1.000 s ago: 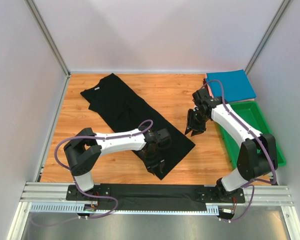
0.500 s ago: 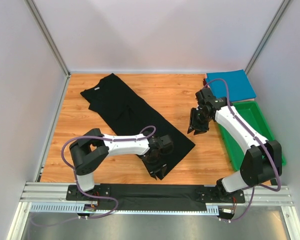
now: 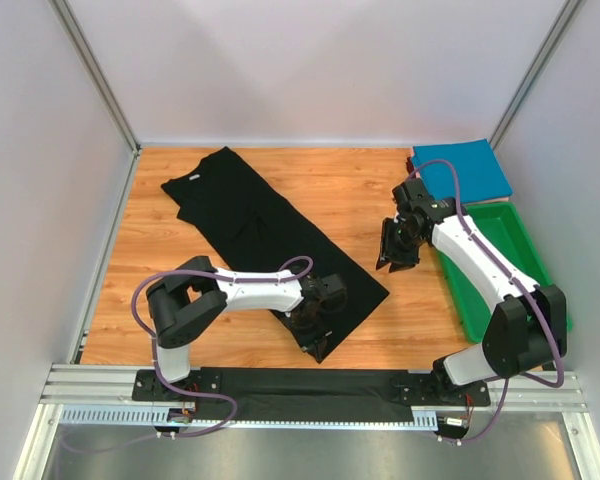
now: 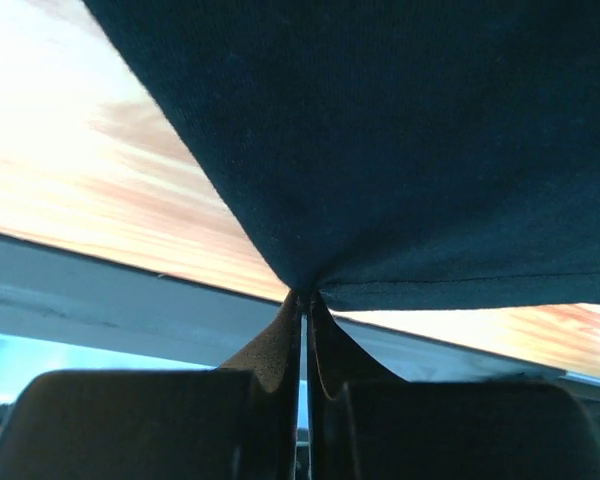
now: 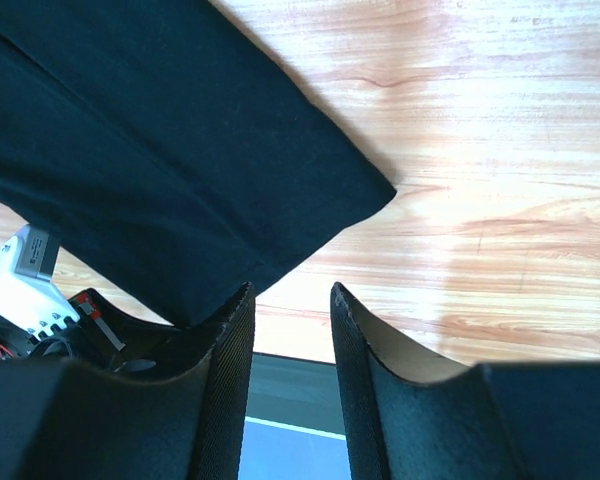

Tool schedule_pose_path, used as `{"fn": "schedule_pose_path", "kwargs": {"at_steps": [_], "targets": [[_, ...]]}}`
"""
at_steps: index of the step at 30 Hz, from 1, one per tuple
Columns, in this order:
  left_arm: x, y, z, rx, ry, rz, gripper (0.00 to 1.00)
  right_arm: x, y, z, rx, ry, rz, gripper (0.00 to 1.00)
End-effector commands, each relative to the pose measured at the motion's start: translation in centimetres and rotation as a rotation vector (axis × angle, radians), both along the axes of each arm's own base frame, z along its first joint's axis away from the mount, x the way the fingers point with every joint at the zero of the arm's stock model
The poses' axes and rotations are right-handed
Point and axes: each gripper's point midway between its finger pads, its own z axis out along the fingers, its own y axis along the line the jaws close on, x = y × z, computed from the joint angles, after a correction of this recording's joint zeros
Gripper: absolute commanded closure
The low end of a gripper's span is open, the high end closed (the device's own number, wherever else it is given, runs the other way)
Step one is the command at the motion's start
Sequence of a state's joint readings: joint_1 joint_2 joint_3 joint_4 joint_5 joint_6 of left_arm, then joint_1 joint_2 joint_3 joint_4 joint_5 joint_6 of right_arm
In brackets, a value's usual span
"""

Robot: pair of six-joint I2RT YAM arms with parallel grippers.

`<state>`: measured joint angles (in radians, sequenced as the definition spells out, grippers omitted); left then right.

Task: Fold and stack the t-shirts
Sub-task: Fold the tshirt

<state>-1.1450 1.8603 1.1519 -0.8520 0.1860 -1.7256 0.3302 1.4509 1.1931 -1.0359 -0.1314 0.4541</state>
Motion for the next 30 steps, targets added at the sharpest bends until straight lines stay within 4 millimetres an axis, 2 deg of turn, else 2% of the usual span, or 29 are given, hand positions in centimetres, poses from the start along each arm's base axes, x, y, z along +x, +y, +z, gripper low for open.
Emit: {"fn": "schedule_pose_path", "kwargs": {"at_steps": [1,6,7,8,10,14,17,18,19,20,25,30], "targets": [[-2.1,2.8,-0.2,0.085,0.068,0.014,1.0,0.1,-0.1,1.0,0.014,-0.047,0.011,0.62],[-3.8,7.2,0.8,0.125,0.072,0.05,1.0,-1.8,1.1,0.6,0.105,-0.006,0.047,0.61],[-4.0,7.5,1.7,0.093,0.059,0.06,1.0,-2.1,1.5,0.3,0.129,0.002,0.055,0.6],[-4.6,8.9,1.3,0.119,0.069,0.065,1.0,-2.9,1.7,-0.4,0.145,0.029,0.064,0.6],[-5.5,10.5,1.8,0.112,0.076,0.065,1.0,-4.2,2.5,-1.3,0.181,0.084,0.091,0.59],[-6.5,12.0,2.2,0.08,0.081,0.065,1.0,-7.0,4.5,-2.9,0.23,0.202,0.182,0.57],[-6.7,13.6,2.9,0.097,0.059,0.079,0.89,-9.0,5.1,-4.2,0.225,0.25,0.223,0.56],[-6.7,14.0,3.3,0.088,0.044,0.084,0.82,-9.2,5.3,-4.4,0.227,0.253,0.22,0.55],[-7.1,15.3,3.3,0.127,0.052,0.094,0.8,-9.7,5.5,-4.7,0.226,0.257,0.232,0.55],[-7.1,15.8,3.2,0.134,0.042,0.112,0.77,-10.2,5.2,-5.3,0.213,0.27,0.231,0.55],[-7.1,16.9,3.5,0.062,-0.009,0.179,0.69,-11.2,4.6,-6.9,0.175,0.286,0.236,0.54],[-5.6,15.4,3.5,-0.055,-0.101,0.17,0.51,-10.8,5.6,-7.8,0.186,0.28,0.264,0.55]]}}
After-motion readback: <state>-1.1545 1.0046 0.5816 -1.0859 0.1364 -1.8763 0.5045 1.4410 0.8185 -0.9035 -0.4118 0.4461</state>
